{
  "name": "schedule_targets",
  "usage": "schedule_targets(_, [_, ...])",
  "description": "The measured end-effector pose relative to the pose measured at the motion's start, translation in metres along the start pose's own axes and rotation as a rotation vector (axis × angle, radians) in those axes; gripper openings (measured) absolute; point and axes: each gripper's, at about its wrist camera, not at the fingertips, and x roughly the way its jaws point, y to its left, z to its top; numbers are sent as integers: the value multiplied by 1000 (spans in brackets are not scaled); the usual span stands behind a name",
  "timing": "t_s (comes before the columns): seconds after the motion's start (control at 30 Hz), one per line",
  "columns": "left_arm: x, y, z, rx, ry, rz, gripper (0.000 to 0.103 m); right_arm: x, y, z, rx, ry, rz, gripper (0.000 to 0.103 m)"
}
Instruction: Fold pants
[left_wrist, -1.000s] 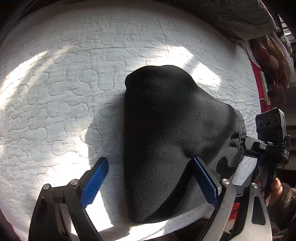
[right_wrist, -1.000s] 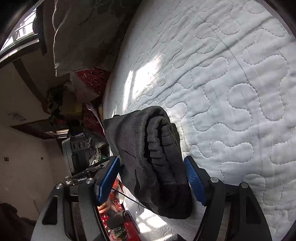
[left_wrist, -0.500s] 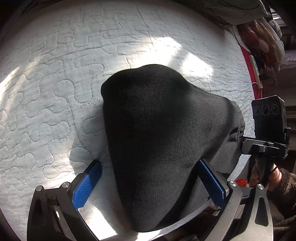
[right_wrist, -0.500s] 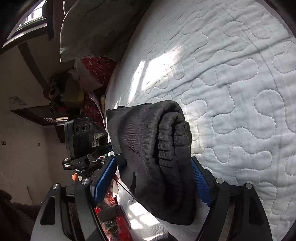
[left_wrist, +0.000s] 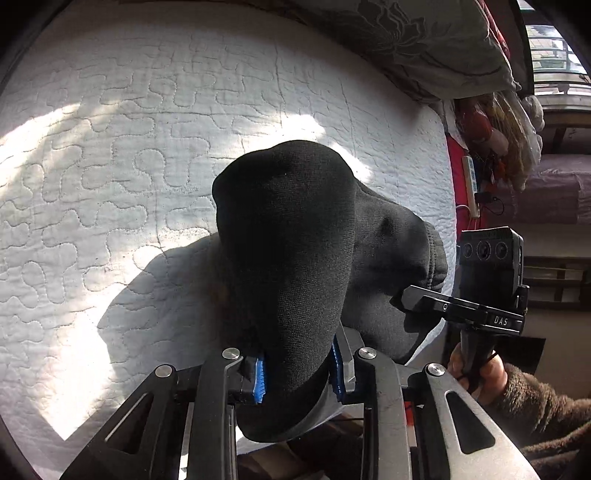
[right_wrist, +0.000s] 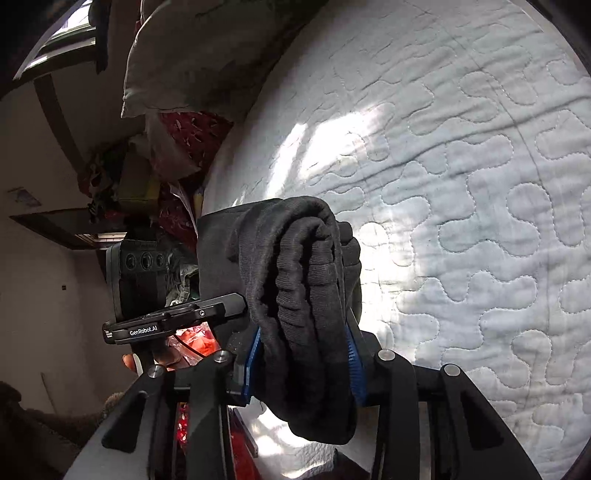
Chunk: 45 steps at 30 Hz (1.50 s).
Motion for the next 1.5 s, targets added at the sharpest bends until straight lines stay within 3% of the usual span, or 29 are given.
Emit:
schedule_targets(0.13, [-32, 2, 14, 7, -72, 81, 25, 12, 31, 16, -60, 20, 4, 39])
schedule_targets(0.3, [-51, 22, 54, -32, -145, 179, 27, 32, 55, 58, -106, -12, -1, 42])
schedule_targets(0.37, [-38, 28, 69, -49, -143, 241, 29, 46, 56, 74, -109, -21, -46, 42])
schedule_targets(0.47, [-11, 39, 86, -65, -105, 352, 39, 68, 50, 87, -148, -34, -222, 42])
schedule_targets(0.5, [-6, 41, 89, -78, -105, 356, 45, 71, 47, 89, -155, -41, -289, 42])
schedule_targets(0.6, [-7, 41, 91, -82, -123, 359, 53, 68, 49, 86, -186, -74, -342, 42])
schedule_targets(0.63, [-6, 37, 89, -78, -129, 374, 61, 65, 52, 84, -205, -84, -369, 48])
schedule_targets(0.73, [-11, 33, 75, -70, -135, 393, 71, 47, 46, 79, -168, -100, -362, 52])
schedule_targets(0.83, [-21, 36, 69, -91, -137, 419, 73, 28, 36, 72, -85, -119, -358, 57])
schedule_targets(1.0, [-43, 14, 52, -107, -155, 541, 73, 7, 77, 56, -144, -152, -467, 57])
schedule_targets(1.07, [-51, 2, 41, -113, -160, 578, 73, 0, 106, 46, -183, -157, -534, 63])
schedule_targets(1.17, [-64, -22, 26, -114, -160, 633, 73, -14, 151, 24, -239, -179, -642, 80])
schedule_targets(1.2, [-69, -31, 18, -115, -170, 643, 73, -20, 163, 18, -245, -188, -695, 90])
schedule_targets(1.23, [-74, -41, 12, -114, -182, 647, 74, -27, 174, 10, -245, -205, -740, 98])
schedule_targets(1.3, [-86, -56, -1, -118, -205, 635, 74, -39, 191, -4, -231, -229, -766, 102])
schedule_targets(1.5, [-133, -96, -32, -131, -274, 563, 79, -58, 221, -33, -186, -196, -758, 102])
